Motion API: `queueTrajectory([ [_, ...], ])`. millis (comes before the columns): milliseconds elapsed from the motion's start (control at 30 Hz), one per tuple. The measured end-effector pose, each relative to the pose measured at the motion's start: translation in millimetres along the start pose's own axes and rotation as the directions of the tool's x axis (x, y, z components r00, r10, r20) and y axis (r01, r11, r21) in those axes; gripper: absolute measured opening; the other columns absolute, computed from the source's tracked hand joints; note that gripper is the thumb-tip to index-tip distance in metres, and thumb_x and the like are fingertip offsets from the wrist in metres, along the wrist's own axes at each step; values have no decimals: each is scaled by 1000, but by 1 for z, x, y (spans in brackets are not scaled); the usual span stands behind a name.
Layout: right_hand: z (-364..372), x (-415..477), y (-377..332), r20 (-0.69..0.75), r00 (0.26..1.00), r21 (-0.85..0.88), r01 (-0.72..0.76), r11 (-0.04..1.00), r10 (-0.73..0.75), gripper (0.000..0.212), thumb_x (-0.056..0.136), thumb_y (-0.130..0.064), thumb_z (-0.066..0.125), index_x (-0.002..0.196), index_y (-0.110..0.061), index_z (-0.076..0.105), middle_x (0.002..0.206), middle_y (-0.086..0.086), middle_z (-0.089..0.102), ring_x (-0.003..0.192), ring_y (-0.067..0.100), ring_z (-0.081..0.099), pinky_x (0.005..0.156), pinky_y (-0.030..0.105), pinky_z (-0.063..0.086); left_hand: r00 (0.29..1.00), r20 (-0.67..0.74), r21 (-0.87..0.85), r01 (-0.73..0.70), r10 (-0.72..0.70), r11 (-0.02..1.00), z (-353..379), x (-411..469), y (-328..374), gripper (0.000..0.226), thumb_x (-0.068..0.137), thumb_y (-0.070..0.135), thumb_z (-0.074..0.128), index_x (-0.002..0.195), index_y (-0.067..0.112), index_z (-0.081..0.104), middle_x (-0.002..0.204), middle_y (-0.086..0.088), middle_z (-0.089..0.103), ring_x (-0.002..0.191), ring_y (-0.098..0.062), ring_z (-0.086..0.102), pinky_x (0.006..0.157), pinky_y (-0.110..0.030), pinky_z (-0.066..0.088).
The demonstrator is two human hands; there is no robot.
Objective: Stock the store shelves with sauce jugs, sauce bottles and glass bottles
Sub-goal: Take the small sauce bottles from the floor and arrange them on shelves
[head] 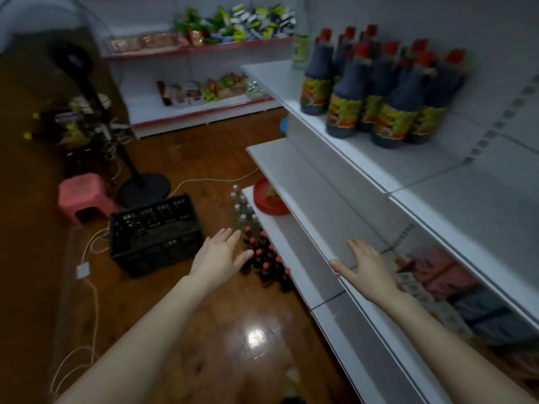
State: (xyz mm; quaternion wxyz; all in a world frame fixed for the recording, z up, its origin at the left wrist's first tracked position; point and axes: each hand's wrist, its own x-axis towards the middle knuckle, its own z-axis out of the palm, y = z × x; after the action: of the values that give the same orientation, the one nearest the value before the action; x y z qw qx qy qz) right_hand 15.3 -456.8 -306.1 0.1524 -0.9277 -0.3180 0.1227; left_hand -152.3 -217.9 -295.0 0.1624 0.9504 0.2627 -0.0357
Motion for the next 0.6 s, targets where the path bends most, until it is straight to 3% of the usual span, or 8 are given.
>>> queueTrajectory([
  [233, 64, 105, -40, 162, 986, 59, 15, 998, -25, 80, 85, -55, 52, 142, -4, 29, 150, 15, 31, 139, 25, 26, 114, 32, 19, 989, 65, -23, 136, -134, 990, 17, 70, -78, 68, 92, 54, 37, 147, 16, 22, 154, -7, 23, 143, -20, 16, 116, -38, 15],
  [600, 125, 244, -80, 391, 915, 105, -151, 983, 99, 74, 89, -43, 54, 143, -4, 23, 150, 14, 30, 139, 26, 27, 110, 30, 23, 924, 333, -13, 205, -189, 979, 37, 205, -153, 69, 93, 51, 40, 146, 13, 20, 153, -11, 23, 143, -23, 19, 115, -39, 18],
])
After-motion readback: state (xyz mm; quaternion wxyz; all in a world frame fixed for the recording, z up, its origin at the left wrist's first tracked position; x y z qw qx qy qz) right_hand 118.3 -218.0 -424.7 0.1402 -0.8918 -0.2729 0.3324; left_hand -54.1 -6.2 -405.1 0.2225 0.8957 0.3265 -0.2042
